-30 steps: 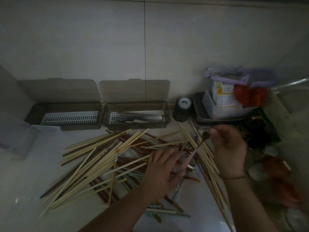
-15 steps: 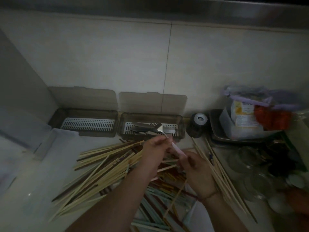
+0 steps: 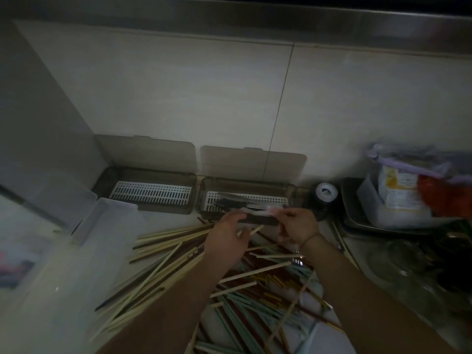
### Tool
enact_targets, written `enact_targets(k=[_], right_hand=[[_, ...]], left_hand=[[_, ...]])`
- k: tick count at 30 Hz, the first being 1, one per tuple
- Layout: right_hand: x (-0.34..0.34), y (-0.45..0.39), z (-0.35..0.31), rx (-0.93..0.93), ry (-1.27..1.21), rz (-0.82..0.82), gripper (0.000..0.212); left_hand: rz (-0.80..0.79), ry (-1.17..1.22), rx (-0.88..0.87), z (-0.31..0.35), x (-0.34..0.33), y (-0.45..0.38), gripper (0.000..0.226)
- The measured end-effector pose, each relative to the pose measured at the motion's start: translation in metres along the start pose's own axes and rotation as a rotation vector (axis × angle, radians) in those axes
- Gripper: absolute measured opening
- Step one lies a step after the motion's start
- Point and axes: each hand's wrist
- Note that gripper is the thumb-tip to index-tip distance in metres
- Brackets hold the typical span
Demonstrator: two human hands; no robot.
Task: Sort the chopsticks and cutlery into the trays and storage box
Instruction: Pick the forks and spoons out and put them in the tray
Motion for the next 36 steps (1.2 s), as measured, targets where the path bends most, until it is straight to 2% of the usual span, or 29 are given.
enact_targets(k=[2, 6, 8, 11, 13, 15, 17, 19, 22, 26, 29, 32, 36], right_hand=[[0.0, -0.006, 0.003, 0.023, 0.067, 0.026, 0.023], [0.013, -0.01, 0.013, 0.225, 0.304, 0.054, 0.019], [0.034, 0.002, 0.023, 0.251, 0.279, 0.077, 0.008], [0.074, 0.042, 0.051, 0.242, 0.152, 0.224, 0.01], [0.1, 0.073, 0.08, 0.214, 0.271, 0.372, 0.007], [0.119, 0.1, 0.11, 0.166, 0.399, 0.433, 0.007], [0.13, 0.121, 0.134, 0.154, 0.531, 0.458, 0.009], [0.134, 0.138, 0.152, 0.238, 0.742, 0.438, 0.023], [0.131, 0.149, 0.164, 0.291, 0.925, 0.375, 0.035], [0.121, 0.142, 0.16, 0.305, 0.905, 0.38, 0.032], [0.104, 0.133, 0.14, 0.198, 0.851, 0.416, 0.027], [0.093, 0.115, 0.136, 0.04, 0.794, 0.433, 0.039], [0.086, 0.105, 0.14, -0.002, 0.809, 0.462, 0.038]], left_hand=[[0.004, -0.019, -0.023, -0.002, 0.0, 0.0, 0.031], [-0.023, -0.042, -0.008, -0.003, 0.003, -0.001, 0.035], [-0.012, -0.068, -0.035, -0.002, -0.001, 0.002, 0.036], [0.021, -0.179, -0.084, 0.002, -0.009, 0.014, 0.038], [0.117, -0.345, -0.193, 0.005, -0.019, 0.026, 0.041], [0.156, -0.417, -0.359, 0.012, -0.033, 0.04, 0.044], [0.069, -0.377, -0.586, 0.023, -0.05, 0.056, 0.046], [-0.07, -0.397, -0.804, 0.035, -0.064, 0.07, 0.047], [-0.233, -0.559, -0.972, 0.047, -0.082, 0.09, 0.044], [-0.36, -0.612, -0.917, 0.043, -0.091, 0.105, 0.047], [-0.342, -0.634, -0.914, 0.041, -0.091, 0.114, 0.044], [-0.359, -0.607, -0.863, 0.043, -0.089, 0.12, 0.041], [-0.345, -0.645, -0.87, 0.04, -0.086, 0.123, 0.037]])
Point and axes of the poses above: each hand's wrist, its own y-axis away from the middle knuckle, its own x-axis out of the back of the hand, z = x × y, and after that the axes turned 8 degrees about -y, right-handed
